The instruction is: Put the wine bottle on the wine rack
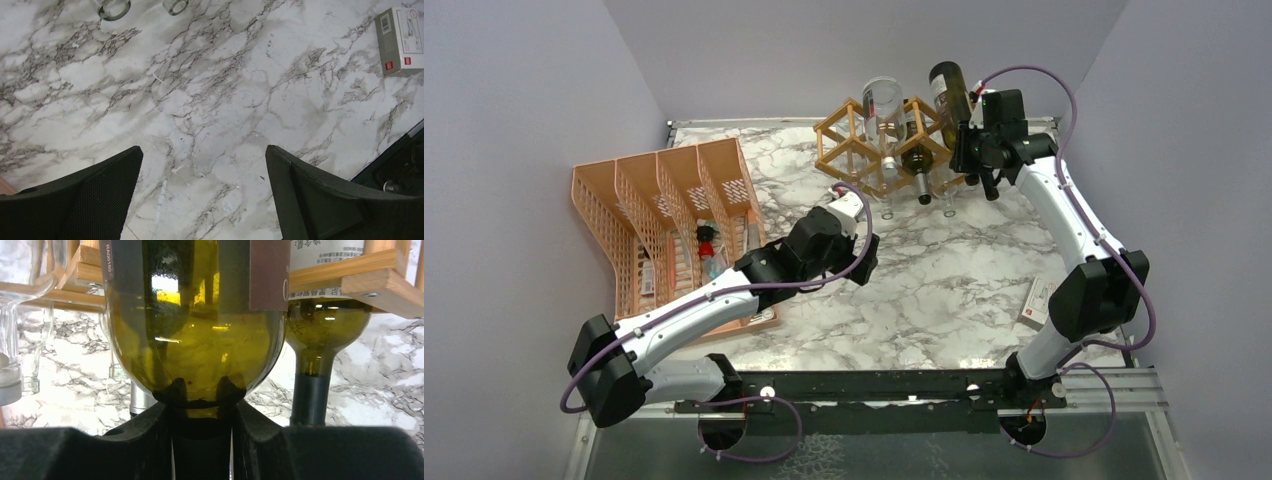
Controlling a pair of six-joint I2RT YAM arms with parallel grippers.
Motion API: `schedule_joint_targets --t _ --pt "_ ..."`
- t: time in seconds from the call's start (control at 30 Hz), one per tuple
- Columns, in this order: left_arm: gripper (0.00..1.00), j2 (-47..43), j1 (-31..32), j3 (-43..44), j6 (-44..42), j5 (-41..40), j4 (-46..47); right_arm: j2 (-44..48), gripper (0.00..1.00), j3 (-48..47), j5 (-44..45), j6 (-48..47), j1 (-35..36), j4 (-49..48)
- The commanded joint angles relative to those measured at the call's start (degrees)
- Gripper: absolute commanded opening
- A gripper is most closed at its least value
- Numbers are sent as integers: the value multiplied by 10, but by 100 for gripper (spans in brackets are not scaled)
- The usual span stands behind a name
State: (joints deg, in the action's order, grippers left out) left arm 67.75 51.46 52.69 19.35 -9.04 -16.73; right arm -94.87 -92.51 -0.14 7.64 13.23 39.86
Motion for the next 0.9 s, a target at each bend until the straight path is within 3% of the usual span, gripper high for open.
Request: schedule_joint_targets --t 0.0,0.27,0.47,0.57,0.73,0.87 --pt "99 -16 0 14 30 3 -9 3 1 -13 -25 0 -4 -39" --pt "99 -35 1 2 -7 -20 20 -23 2 -22 1 -3 -5 -9" --pt "99 -53 0 -5 8 -50 34 -37 11 -15 2 -3 -5 -4" --pt "99 -61 1 0 -12 -42 32 -39 21 -10 7 -2 -5 -7" --pt "99 -74 0 0 -36 -53 36 -24 55 -4 22 2 -5 -9" --pt "99 -73 0 19 -44 -50 24 8 71 18 49 10 -5 -30"
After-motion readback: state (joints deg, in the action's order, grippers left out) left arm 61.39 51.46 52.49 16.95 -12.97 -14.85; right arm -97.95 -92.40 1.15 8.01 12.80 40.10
